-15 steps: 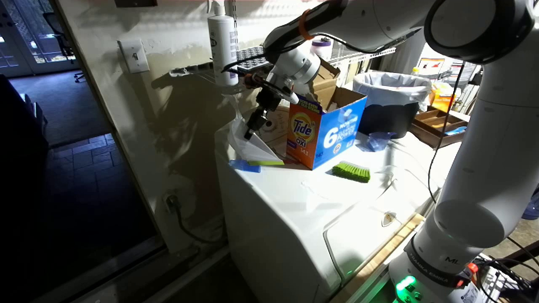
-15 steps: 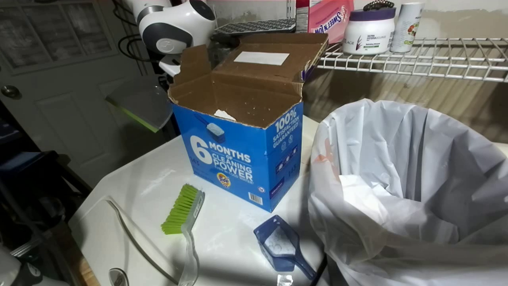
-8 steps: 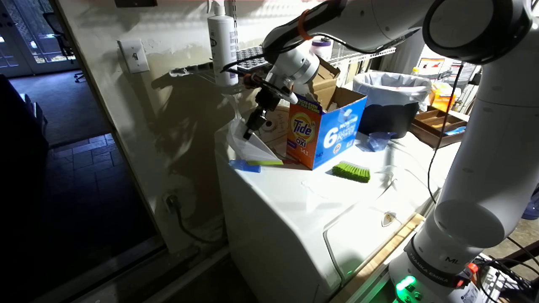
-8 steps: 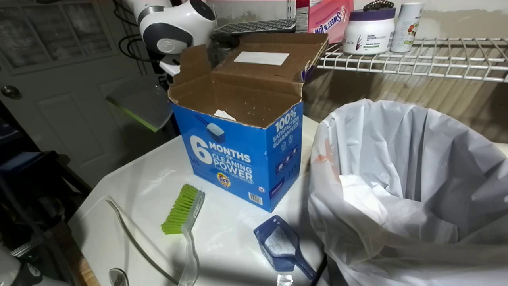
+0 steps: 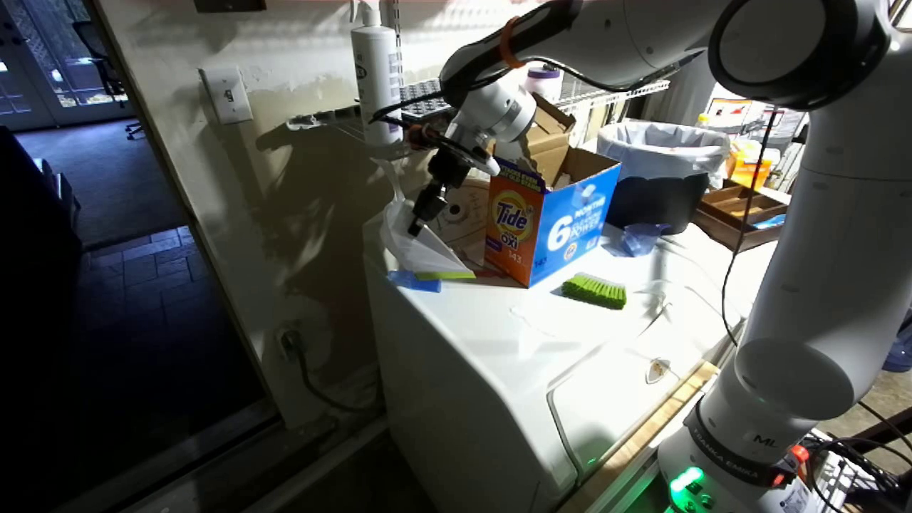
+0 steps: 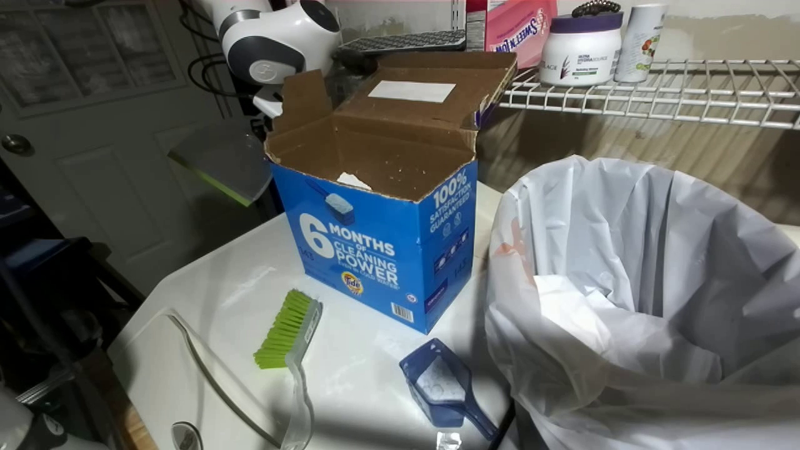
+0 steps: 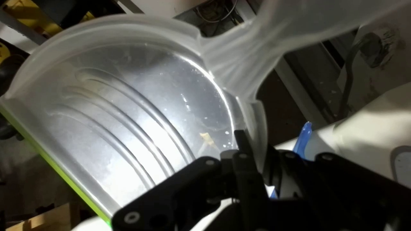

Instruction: Move the dustpan forward

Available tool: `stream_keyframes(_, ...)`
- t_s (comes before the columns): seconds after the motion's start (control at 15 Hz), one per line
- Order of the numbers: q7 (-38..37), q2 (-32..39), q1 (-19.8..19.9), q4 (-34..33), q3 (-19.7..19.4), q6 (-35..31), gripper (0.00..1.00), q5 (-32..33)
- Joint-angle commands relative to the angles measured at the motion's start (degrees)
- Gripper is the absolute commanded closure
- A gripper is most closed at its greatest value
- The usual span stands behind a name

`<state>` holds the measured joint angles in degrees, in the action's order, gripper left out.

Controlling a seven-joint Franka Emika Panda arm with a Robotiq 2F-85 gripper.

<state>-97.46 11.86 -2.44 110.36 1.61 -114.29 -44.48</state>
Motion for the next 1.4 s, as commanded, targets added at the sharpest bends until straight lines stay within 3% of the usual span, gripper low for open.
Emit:
stream_keyframes(0.0, 0.8, 1.5, 0.0, -1.9, 0.1, 1.0, 0.98, -1.5)
stream_keyframes(1.33, 0.5, 1.7, 0.3, -1.6, -0.2, -0.5, 0.98, -3.1)
